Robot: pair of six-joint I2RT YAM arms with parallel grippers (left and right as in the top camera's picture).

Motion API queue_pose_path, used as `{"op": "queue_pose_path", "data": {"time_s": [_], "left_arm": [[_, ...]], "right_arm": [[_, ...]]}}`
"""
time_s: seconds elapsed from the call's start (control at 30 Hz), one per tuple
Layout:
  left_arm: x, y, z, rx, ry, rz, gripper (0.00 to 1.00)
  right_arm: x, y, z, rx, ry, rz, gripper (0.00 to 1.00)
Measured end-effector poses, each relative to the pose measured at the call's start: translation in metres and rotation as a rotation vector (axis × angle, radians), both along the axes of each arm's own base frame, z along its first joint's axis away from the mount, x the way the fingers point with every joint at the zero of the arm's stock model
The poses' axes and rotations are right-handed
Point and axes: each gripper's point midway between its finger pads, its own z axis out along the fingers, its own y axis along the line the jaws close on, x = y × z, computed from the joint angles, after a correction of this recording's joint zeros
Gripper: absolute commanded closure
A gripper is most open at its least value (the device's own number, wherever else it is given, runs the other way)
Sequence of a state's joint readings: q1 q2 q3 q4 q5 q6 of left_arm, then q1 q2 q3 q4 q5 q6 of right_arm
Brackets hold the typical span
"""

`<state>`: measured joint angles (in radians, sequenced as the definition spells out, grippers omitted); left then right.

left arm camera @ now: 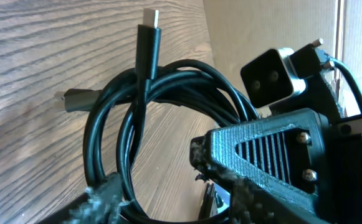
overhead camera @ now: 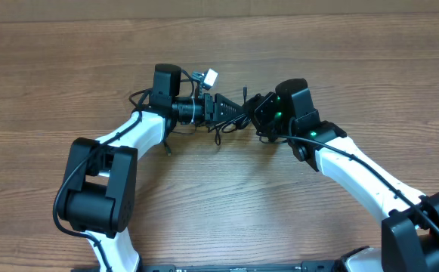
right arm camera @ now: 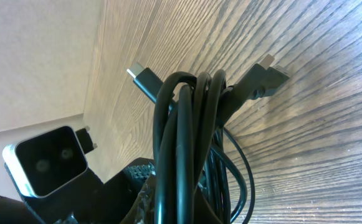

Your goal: Untangle cables

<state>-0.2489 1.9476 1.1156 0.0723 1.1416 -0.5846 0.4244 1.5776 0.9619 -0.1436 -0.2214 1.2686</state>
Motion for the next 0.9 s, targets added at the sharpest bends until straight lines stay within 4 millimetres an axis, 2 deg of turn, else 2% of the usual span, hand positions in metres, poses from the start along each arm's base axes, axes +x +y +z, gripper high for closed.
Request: {"op": "queue_pose_path", "data": {"time_s": [0.1, 0.33, 0.5, 0.77, 0.83, 0.87, 0.9], "left_arm": [[-0.001, -0.001, 0.001, -0.005, -0.020, -0.013, 0.27], [0.001, 0.003, 0.001, -0.003, -0.031, -0.009, 0.27], [0.003, 0.007, 0.000, -0.003, -0.030, 0.000, 0.48], [0.007, 0.012, -0.014, 0.065, -0.014, 0.046, 0.51], [0.008, 0.013, -0.015, 0.074, -0.015, 0.054, 0.45], [0.009, 0.013, -0.015, 0.077, -0.018, 0.056, 0.34], [0.009, 0.014, -0.016, 0.081, -0.015, 0.059, 0.30]], "right_arm": [[0.000, -0.002, -0.001, -0.007, 0.005, -0.012, 0.96], [0.004, -0.007, -0.001, -0.012, 0.000, -0.038, 0.96], [0.014, -0.019, 0.002, -0.005, -0.014, -0.087, 0.96], [0.015, -0.022, 0.002, 0.015, 0.003, -0.107, 0.96], [0.015, -0.022, 0.002, 0.018, 0.005, -0.108, 0.96], [0.015, -0.022, 0.002, 0.019, 0.004, -0.109, 0.96], [0.015, -0.022, 0.003, 0.021, 0.003, -0.109, 0.96]]}}
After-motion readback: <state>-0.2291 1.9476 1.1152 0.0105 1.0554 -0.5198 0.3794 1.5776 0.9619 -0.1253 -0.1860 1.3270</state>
